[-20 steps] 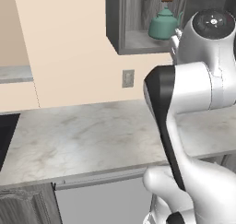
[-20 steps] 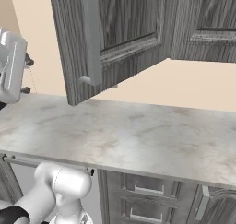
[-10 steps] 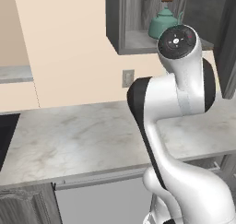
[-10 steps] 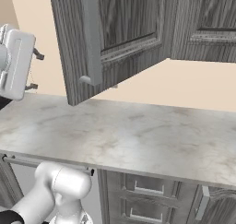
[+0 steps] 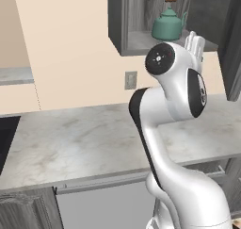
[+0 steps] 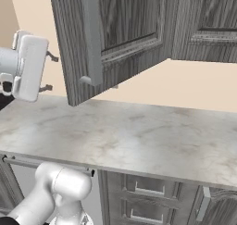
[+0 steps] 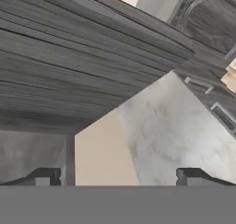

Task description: Open the cabinet, pick the kettle from the cabinet, and place it in the sink.

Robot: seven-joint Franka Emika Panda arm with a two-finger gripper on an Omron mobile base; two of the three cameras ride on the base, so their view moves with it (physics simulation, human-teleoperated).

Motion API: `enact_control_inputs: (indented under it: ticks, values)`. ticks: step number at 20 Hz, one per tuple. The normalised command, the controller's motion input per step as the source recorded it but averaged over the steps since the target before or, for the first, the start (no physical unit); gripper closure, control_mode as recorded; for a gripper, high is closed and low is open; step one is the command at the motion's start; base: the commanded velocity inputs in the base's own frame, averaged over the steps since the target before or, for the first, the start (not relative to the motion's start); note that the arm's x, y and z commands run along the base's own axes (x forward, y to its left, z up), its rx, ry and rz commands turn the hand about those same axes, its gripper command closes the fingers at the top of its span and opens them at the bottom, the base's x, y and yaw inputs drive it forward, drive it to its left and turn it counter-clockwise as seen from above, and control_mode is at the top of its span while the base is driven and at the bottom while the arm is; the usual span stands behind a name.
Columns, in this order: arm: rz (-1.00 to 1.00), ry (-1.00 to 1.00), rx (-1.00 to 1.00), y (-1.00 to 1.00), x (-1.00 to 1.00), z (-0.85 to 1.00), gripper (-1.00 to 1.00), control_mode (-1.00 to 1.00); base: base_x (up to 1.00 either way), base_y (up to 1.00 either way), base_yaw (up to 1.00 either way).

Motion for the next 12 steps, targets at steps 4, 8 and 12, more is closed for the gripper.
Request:
enact_control_inputs:
  ticks: [4,8,12]
  values:
    - [-0.21,-0.06,0.0,-0.33,0.12,-0.01,-1.0,-1.0,0.0,0.0,0.0]
    - [-0.17,-0.04,0.0,-0.34,0.09,-0.02,-1.0,-1.0,0.0,0.0,0.0]
    - [-0.15,-0.01,0.0,-0.36,0.02,-0.03,-1.0,-1.0,0.0,0.0,0.0]
